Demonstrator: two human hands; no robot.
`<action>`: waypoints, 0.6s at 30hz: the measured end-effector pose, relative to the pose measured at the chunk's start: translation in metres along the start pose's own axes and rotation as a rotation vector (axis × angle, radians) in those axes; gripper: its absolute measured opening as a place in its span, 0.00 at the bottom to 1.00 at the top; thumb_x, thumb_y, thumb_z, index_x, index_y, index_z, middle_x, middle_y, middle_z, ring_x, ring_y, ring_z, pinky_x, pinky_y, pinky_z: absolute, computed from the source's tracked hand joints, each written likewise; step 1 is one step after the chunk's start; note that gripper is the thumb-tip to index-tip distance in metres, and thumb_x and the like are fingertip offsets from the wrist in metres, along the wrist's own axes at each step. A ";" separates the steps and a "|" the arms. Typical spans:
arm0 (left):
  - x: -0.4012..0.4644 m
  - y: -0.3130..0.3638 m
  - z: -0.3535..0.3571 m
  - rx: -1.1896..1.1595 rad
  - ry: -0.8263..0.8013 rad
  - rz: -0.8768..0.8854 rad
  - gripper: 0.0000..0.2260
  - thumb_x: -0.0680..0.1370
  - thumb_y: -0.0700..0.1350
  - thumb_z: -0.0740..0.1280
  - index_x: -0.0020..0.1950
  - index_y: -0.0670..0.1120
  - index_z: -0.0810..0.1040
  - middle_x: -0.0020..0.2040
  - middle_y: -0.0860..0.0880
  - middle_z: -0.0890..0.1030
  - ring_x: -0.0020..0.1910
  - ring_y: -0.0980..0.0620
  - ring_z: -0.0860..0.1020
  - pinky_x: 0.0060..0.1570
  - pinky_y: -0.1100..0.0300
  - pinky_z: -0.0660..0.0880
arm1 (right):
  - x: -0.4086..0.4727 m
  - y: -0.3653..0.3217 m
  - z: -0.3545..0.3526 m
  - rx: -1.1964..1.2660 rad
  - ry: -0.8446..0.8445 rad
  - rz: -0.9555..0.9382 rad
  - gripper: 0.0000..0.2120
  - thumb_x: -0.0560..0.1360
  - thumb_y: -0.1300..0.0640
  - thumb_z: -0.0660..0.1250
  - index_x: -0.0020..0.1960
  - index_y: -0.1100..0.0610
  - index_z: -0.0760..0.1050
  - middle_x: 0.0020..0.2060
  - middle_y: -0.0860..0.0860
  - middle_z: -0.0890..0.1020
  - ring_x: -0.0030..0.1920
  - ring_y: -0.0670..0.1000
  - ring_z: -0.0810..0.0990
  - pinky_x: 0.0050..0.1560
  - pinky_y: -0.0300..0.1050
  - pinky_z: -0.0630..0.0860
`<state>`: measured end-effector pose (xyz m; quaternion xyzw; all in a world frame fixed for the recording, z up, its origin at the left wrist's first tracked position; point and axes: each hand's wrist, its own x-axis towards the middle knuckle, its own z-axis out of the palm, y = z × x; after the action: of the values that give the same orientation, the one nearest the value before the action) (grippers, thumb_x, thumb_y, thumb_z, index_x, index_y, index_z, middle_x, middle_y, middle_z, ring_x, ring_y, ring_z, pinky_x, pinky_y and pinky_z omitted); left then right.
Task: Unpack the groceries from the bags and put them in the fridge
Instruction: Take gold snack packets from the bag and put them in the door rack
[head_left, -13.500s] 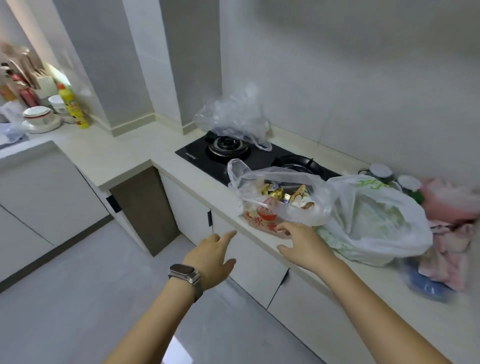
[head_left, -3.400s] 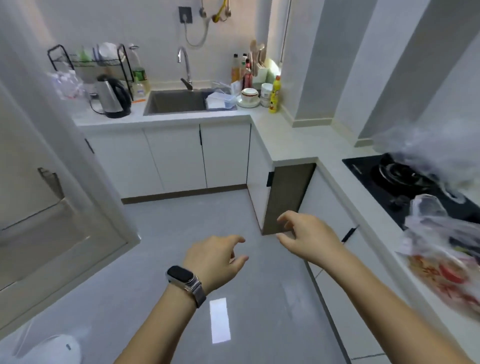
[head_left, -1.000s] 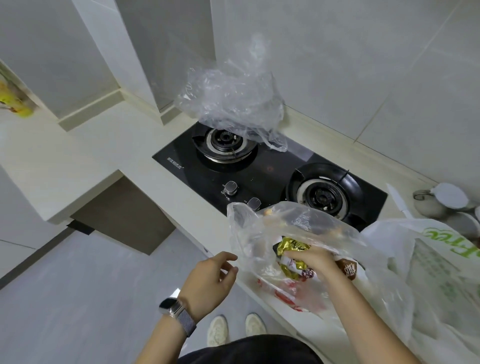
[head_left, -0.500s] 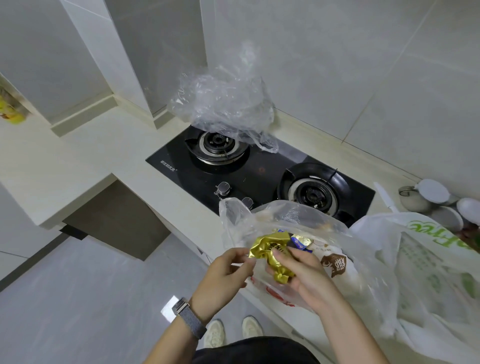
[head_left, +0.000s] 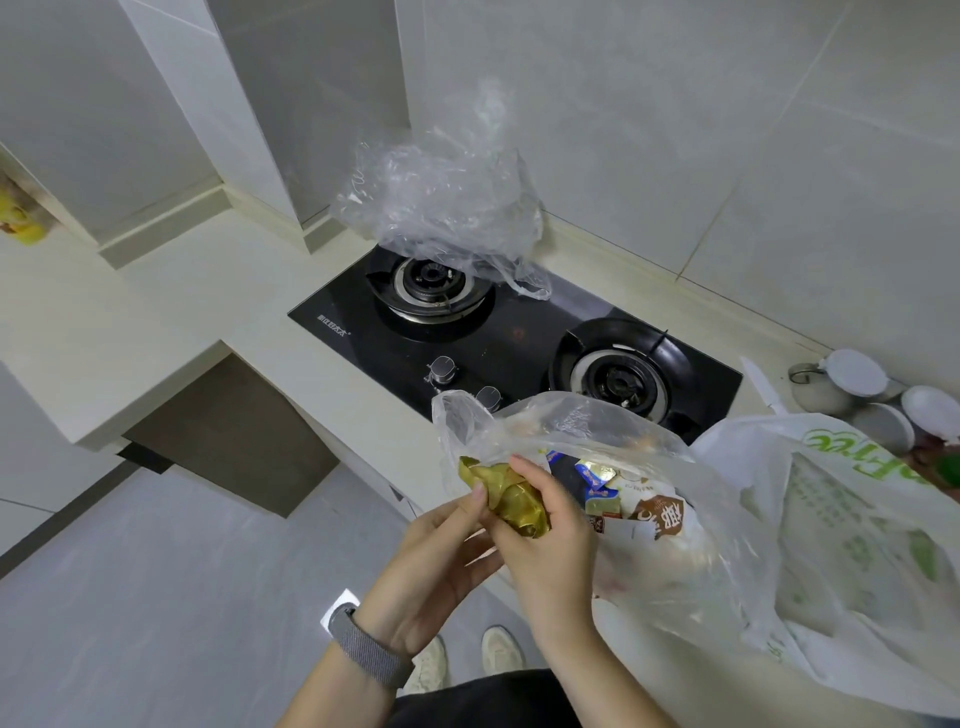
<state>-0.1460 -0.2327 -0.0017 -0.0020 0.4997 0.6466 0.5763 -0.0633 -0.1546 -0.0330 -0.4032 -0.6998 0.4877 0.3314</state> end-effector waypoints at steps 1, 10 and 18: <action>-0.001 0.000 0.002 0.003 -0.004 0.012 0.20 0.77 0.50 0.64 0.60 0.34 0.77 0.58 0.37 0.81 0.57 0.44 0.79 0.61 0.51 0.75 | 0.001 0.001 0.001 -0.058 0.008 -0.106 0.24 0.63 0.64 0.76 0.56 0.46 0.80 0.53 0.38 0.82 0.55 0.37 0.79 0.55 0.31 0.73; 0.001 0.002 -0.002 -0.100 0.130 0.089 0.20 0.72 0.47 0.70 0.58 0.36 0.77 0.49 0.40 0.80 0.50 0.45 0.79 0.61 0.48 0.74 | 0.001 -0.002 -0.008 0.083 -0.412 -0.253 0.32 0.67 0.67 0.68 0.70 0.53 0.69 0.70 0.45 0.71 0.71 0.43 0.67 0.68 0.37 0.66; -0.001 0.006 -0.017 -0.124 0.200 0.074 0.10 0.72 0.47 0.69 0.48 0.41 0.81 0.44 0.42 0.84 0.41 0.49 0.83 0.42 0.58 0.82 | 0.069 0.042 -0.059 -0.309 -0.311 0.217 0.20 0.72 0.73 0.59 0.53 0.53 0.79 0.49 0.46 0.81 0.49 0.43 0.80 0.48 0.27 0.72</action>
<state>-0.1598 -0.2436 -0.0059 -0.0836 0.5137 0.6936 0.4980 -0.0339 -0.0604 -0.0504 -0.4421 -0.7612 0.4639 0.0994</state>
